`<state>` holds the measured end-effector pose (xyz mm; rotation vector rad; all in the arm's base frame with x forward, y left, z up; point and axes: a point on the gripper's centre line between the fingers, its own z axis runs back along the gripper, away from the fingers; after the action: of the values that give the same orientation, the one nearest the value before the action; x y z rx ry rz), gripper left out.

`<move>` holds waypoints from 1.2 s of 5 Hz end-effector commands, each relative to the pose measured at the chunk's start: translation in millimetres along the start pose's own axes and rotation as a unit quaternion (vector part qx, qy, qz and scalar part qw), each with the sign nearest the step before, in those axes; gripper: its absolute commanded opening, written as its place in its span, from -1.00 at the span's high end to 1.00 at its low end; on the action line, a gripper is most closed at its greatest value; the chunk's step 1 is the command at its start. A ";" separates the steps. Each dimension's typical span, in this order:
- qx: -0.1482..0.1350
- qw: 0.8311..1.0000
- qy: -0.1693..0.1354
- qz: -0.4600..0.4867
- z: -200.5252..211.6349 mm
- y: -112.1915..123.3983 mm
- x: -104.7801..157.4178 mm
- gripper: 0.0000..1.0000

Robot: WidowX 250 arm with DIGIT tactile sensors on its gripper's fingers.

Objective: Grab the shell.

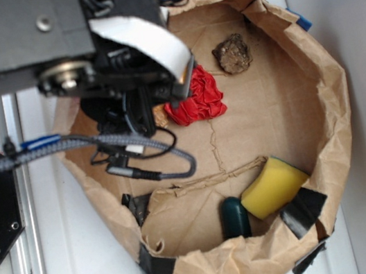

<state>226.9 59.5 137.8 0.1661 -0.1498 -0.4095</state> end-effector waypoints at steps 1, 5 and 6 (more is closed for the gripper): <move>0.034 0.997 -0.031 -0.060 3.2 -0.9 3.3 -1.00; 0.027 0.998 -0.017 -0.051 5.1 0.8 2.6 -1.00; 0.030 0.997 -0.004 -0.065 -24.5 2.2 3.4 -1.00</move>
<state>228.4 66.4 105.6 0.2137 -0.1244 -0.5216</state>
